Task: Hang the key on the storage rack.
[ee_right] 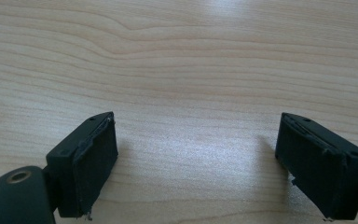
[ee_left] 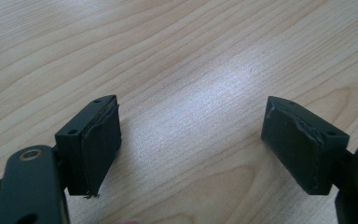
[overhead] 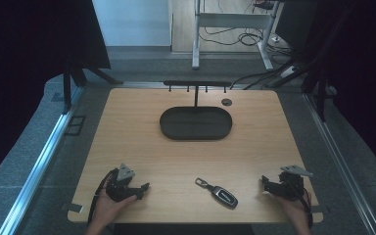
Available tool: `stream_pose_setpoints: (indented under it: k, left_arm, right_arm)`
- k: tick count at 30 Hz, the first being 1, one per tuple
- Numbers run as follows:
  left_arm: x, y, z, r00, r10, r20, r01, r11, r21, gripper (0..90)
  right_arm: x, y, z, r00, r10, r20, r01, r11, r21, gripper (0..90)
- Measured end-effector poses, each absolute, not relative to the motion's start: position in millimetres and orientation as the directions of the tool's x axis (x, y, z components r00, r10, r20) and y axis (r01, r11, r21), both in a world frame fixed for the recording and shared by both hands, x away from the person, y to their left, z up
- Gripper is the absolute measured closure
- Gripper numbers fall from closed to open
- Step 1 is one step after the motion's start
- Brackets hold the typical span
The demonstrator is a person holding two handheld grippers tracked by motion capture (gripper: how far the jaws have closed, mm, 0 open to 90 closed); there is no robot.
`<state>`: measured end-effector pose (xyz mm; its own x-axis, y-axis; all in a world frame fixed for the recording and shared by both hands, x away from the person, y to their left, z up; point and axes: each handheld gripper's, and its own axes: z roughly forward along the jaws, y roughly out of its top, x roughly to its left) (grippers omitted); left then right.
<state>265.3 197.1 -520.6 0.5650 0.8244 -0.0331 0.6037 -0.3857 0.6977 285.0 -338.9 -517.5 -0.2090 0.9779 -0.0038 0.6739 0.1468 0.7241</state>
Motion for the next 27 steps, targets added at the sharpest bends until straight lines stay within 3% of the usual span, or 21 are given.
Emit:
stream_pose_setpoints:
  k: [17,27]
  left_arm:
    - [264.7,196.2,-520.5,0.554,0.832,-0.032,0.609,-0.379,0.697,19.6]
    - [264.8,196.2,-520.5,0.554,0.832,-0.032,0.609,-0.379,0.697,19.4]
  right_arm:
    - [284.4,-335.4,-517.1,-0.215,0.977,-0.002,0.662,0.147,0.735,21.6]
    - [283.8,-334.1,-514.7,-0.264,0.964,0.017,0.660,0.168,0.733,28.5]
